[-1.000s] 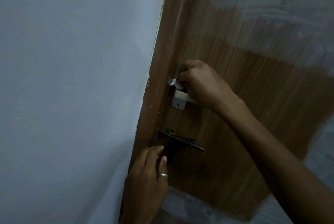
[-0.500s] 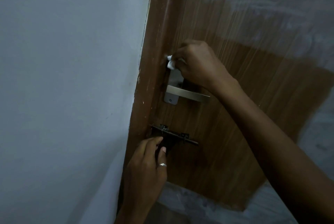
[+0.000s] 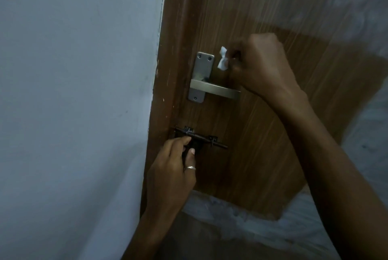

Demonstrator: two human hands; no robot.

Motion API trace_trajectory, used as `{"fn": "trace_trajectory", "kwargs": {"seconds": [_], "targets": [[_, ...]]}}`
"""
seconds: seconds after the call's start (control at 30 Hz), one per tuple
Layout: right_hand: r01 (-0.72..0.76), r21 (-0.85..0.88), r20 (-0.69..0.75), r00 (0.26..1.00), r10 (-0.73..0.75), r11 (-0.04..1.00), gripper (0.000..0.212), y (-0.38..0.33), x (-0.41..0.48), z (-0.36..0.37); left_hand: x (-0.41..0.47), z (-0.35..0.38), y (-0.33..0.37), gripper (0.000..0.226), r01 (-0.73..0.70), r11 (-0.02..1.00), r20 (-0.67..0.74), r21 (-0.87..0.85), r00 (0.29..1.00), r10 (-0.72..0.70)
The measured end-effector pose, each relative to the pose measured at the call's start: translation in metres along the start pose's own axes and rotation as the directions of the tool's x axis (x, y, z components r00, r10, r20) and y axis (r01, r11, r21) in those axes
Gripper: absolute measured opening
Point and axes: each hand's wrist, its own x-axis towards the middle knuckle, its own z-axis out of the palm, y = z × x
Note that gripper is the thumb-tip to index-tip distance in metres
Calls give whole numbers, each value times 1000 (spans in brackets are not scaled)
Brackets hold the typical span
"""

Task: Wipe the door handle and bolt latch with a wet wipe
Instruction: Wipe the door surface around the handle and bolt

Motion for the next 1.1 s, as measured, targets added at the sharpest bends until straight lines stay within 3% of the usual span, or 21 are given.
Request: {"fn": "trace_trajectory", "kwargs": {"seconds": [0.17, 0.37, 0.57, 0.67, 0.83, 0.97, 1.1], "targets": [[-18, 129, -144, 989, 37, 991, 13, 9, -54, -17, -3, 8, 17, 29, -28, 1000, 38, 15, 999, 27], [-158, 351, -160, 961, 225, 923, 9, 31, -154, -3, -18, 35, 58, 29, -114, 992, 99, 63, 989, 107], [-303, 518, -158, 885, 437, 800, 9, 58, -220, 7, -39, 65, 93, 31, -153, 985, 174, 77, 975, 138], [-378, 589, -95, 845, 526, 714, 10, 62, -238, 9, -42, 67, 107, 38, -152, 988, 207, 23, 968, 144], [-504, 719, 117, 766, 632, 479, 12, 46, -258, 21, -45, 56, 116, 65, -182, 977, 349, -107, 914, 208], [-575, 777, 313, 707, 634, 257, 9, 27, -268, 27, -55, 46, 111, 66, -258, 954, 398, -150, 868, 297], [-559, 810, 364, 719, 592, 180, 9, 2, -271, 23, -64, 27, 96, 55, -279, 943, 363, -179, 872, 327]]}}
